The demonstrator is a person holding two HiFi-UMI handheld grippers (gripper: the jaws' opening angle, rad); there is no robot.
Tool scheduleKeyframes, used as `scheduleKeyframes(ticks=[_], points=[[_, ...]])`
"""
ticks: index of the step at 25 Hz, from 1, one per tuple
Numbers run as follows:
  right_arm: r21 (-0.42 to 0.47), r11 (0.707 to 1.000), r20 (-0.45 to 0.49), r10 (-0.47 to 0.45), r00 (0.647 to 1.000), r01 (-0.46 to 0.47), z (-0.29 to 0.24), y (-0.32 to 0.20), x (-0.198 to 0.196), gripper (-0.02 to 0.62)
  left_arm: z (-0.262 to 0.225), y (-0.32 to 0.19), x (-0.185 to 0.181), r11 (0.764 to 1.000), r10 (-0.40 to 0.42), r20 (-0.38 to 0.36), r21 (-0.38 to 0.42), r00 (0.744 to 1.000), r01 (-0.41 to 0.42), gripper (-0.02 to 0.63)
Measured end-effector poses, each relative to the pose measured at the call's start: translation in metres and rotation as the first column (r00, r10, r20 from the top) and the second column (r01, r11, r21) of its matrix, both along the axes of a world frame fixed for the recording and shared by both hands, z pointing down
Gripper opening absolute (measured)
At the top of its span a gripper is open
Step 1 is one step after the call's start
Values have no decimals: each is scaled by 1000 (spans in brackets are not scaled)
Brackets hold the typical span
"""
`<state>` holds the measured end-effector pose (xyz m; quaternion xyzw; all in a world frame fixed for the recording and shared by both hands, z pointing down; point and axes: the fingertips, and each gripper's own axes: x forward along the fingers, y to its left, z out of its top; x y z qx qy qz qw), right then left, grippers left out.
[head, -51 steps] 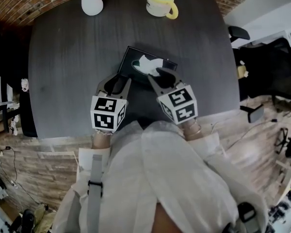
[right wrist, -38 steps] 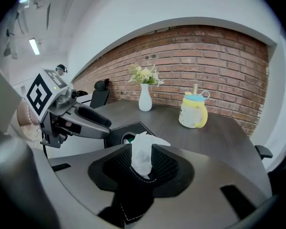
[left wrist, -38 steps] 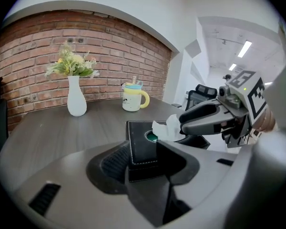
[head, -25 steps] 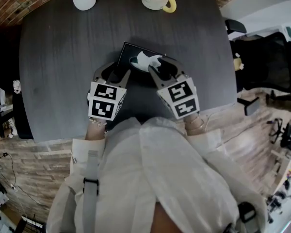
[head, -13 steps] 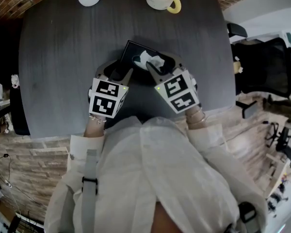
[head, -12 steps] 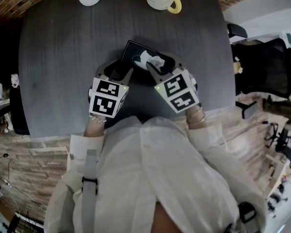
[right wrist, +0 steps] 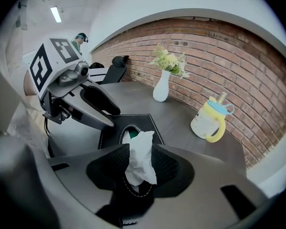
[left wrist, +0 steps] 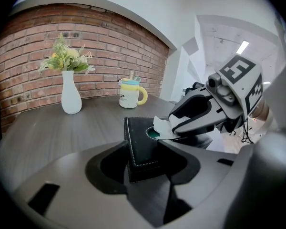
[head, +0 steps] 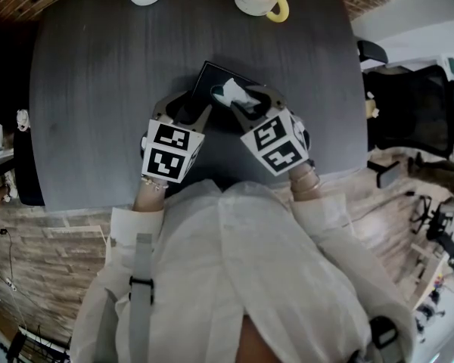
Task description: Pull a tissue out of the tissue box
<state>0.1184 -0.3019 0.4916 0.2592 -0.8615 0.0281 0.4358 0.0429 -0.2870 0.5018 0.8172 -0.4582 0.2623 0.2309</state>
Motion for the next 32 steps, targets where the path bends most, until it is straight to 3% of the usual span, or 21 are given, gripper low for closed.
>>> scheduleKeyframes(ticks=[11, 24, 32], points=[[3, 1000, 3, 16, 1000, -16, 2, 7, -4, 23, 1, 1, 0, 1000, 3, -9, 9, 1000, -3, 173], [25, 998, 50, 55, 997, -57, -14, 8, -6, 13, 1, 1, -1, 1000, 13, -4, 18, 1000, -13, 173], [-18, 994, 121, 107, 987, -105, -19, 8, -5, 12, 1, 2, -1, 1000, 13, -4, 18, 1000, -13, 173]])
